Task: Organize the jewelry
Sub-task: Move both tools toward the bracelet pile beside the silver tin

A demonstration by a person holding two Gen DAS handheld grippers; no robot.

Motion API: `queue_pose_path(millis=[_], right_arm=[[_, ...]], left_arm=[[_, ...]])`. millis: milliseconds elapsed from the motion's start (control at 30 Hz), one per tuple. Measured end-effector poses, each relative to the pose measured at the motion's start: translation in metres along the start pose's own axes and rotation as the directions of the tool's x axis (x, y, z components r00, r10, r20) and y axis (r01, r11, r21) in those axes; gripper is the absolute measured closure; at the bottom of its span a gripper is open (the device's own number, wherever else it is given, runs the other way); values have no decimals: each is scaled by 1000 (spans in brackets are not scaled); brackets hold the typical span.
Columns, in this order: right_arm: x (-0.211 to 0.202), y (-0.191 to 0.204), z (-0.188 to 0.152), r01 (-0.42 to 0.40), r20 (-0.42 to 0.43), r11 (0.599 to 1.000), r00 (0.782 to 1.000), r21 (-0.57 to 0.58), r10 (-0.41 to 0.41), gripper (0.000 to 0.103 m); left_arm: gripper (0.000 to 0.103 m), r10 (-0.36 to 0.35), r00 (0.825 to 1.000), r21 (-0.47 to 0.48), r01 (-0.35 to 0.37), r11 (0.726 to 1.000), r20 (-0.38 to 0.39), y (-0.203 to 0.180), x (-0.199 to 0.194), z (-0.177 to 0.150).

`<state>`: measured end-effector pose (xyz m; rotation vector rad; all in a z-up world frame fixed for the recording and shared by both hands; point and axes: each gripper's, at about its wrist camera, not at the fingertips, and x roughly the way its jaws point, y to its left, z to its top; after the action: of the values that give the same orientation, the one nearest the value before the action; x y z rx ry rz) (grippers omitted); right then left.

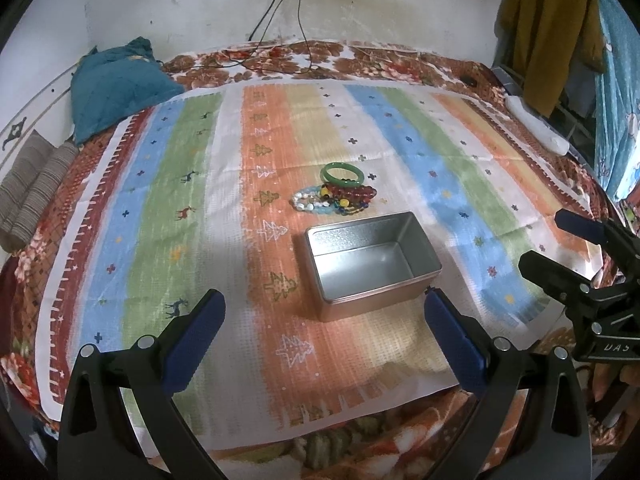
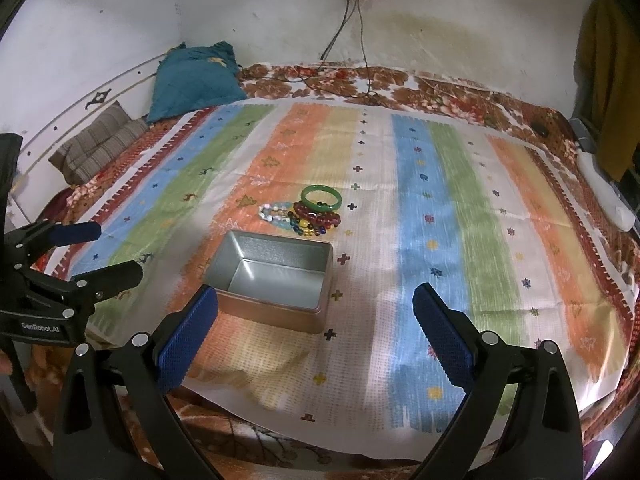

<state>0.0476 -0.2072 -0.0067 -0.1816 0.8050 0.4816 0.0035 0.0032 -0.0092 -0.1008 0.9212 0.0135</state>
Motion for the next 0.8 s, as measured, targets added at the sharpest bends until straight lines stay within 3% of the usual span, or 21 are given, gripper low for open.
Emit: queue_pose_path(millis=[800], right_arm=[[16,-7,11,36,-39,999,999,33,-35,4]], left_arm=[[6,44,999,-17,-45,999,-25,2,10,6]])
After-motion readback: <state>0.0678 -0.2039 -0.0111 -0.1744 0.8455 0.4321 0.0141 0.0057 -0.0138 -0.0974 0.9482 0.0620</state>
